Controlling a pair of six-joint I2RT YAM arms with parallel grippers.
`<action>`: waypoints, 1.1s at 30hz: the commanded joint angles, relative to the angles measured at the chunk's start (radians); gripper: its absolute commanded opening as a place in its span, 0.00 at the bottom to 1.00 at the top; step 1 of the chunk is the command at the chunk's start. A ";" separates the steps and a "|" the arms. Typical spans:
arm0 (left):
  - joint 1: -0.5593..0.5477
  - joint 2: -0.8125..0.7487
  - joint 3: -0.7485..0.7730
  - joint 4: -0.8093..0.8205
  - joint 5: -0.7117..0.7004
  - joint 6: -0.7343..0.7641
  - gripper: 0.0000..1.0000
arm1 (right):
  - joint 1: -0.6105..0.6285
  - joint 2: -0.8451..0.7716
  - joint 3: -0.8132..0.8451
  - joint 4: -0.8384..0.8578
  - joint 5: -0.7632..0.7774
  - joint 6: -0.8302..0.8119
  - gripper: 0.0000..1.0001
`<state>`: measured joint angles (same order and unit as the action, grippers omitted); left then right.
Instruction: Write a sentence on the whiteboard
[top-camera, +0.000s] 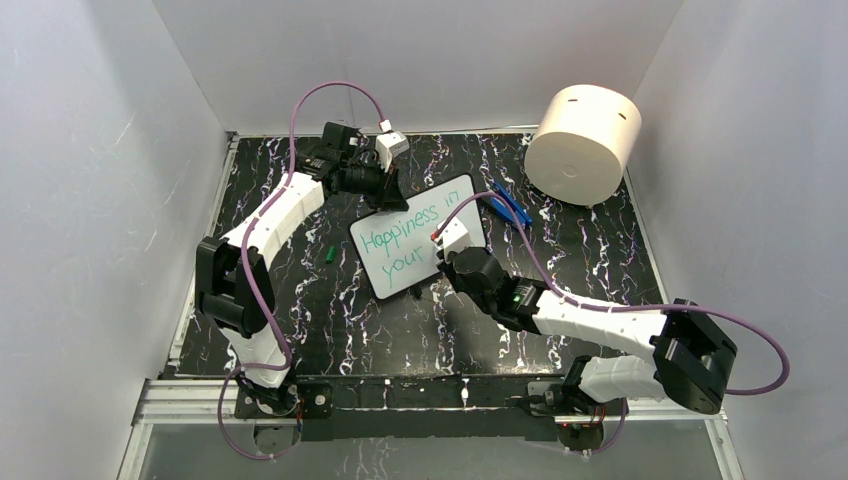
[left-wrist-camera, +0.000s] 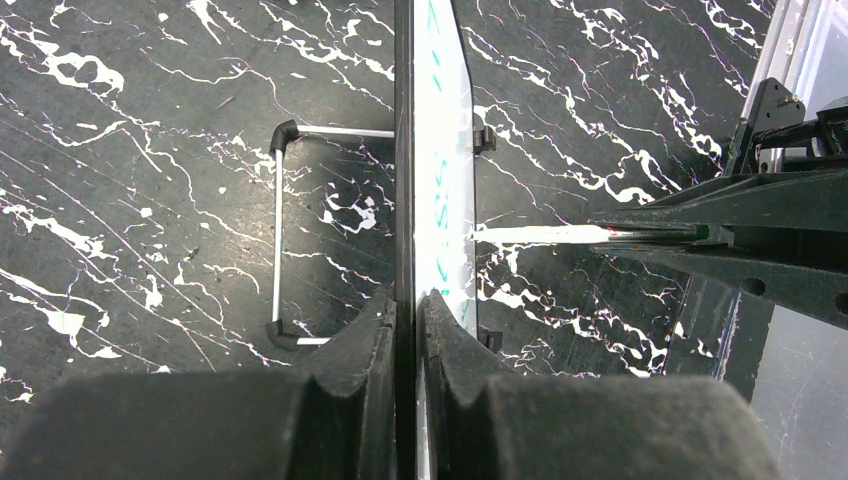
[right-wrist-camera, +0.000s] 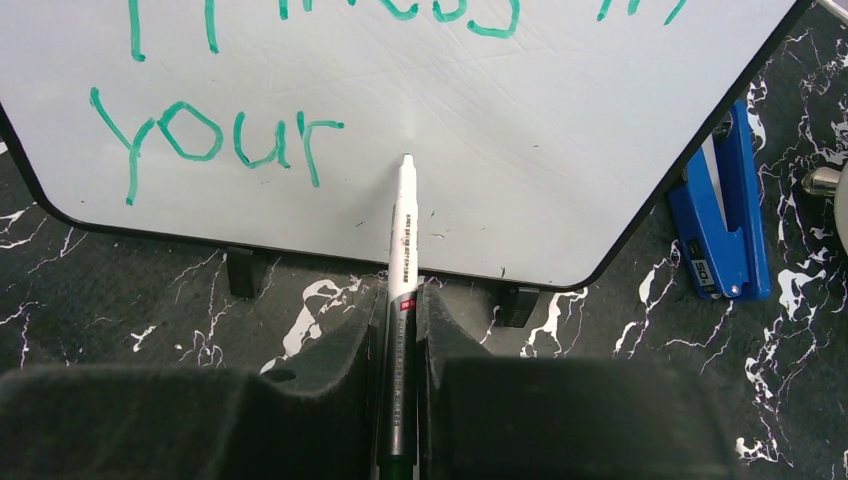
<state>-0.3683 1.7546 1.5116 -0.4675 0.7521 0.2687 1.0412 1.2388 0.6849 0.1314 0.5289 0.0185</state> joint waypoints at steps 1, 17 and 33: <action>-0.020 0.023 -0.049 -0.102 -0.031 0.040 0.00 | 0.003 -0.002 0.051 0.056 0.011 0.000 0.00; -0.020 0.026 -0.048 -0.103 -0.013 0.039 0.00 | 0.004 0.043 0.079 0.050 0.029 -0.005 0.00; -0.020 0.025 -0.050 -0.105 -0.014 0.043 0.00 | 0.004 0.059 0.093 0.024 -0.036 -0.017 0.00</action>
<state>-0.3679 1.7550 1.5116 -0.4671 0.7597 0.2687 1.0431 1.2903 0.7303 0.1246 0.5308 0.0124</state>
